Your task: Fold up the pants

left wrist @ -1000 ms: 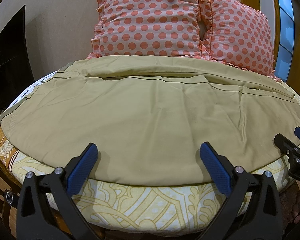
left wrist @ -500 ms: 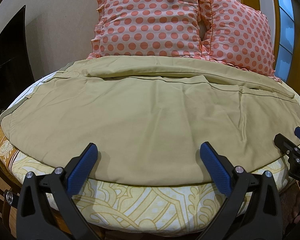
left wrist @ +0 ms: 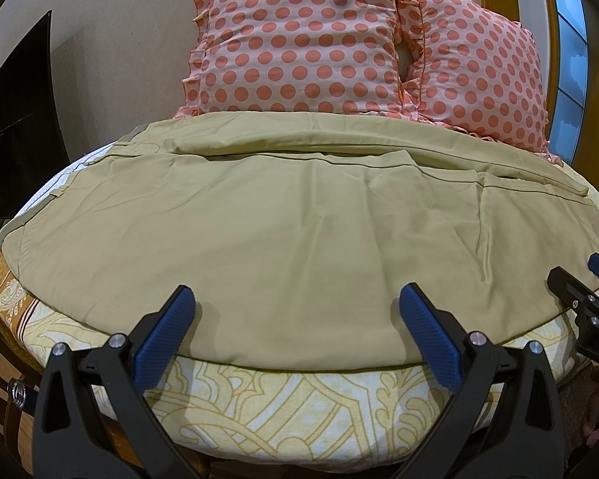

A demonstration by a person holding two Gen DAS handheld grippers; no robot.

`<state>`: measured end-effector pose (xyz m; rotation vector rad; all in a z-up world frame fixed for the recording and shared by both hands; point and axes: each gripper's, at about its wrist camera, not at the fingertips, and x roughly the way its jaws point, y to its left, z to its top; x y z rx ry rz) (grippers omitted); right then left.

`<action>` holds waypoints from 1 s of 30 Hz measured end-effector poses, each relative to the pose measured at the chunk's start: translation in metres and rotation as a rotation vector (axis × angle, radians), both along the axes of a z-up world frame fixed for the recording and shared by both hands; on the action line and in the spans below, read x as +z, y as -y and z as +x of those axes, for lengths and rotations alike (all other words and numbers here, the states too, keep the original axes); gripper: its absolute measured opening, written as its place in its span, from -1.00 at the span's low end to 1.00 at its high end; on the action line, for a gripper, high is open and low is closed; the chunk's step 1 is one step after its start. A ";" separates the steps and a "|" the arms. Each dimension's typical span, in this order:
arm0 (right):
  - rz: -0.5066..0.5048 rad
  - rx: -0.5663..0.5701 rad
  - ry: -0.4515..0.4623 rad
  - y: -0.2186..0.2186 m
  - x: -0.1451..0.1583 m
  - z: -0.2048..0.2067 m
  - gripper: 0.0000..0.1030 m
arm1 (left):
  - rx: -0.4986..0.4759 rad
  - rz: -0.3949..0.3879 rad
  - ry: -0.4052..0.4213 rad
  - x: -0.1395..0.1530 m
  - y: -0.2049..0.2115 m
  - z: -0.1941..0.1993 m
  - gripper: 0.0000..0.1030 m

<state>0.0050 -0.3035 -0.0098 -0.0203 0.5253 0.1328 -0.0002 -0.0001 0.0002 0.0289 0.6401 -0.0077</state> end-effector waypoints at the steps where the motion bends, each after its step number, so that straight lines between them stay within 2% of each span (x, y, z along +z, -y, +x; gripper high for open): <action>1: 0.000 0.000 0.000 0.000 0.000 -0.001 0.97 | 0.000 0.000 0.000 0.000 0.000 0.000 0.97; 10: 0.000 0.007 -0.002 0.000 -0.002 0.000 0.97 | -0.001 0.001 0.000 0.000 0.000 0.000 0.97; 14: -0.002 0.036 -0.033 0.004 0.006 0.002 0.97 | -0.008 0.003 -0.008 0.000 0.000 0.001 0.97; 16: 0.027 0.053 -0.069 0.011 0.016 0.013 0.97 | -0.017 0.002 -0.028 0.002 -0.001 0.004 0.97; 19: 0.064 0.029 -0.049 0.031 0.040 0.026 0.97 | -0.014 0.032 -0.042 0.010 -0.002 0.015 0.96; 21: 0.053 -0.035 -0.014 0.052 0.070 0.054 0.97 | -0.010 0.056 -0.016 0.021 -0.001 0.021 0.96; 24: 0.065 -0.147 -0.033 0.082 0.097 0.116 0.97 | 0.001 0.072 0.035 0.042 -0.004 0.033 0.96; 27: 0.100 -0.260 -0.132 0.112 0.101 0.199 0.97 | 0.015 0.068 0.065 0.060 -0.006 0.056 0.96; 30: 0.151 -0.426 -0.254 0.145 0.088 0.281 0.94 | 0.039 0.052 0.077 0.070 -0.010 0.083 0.96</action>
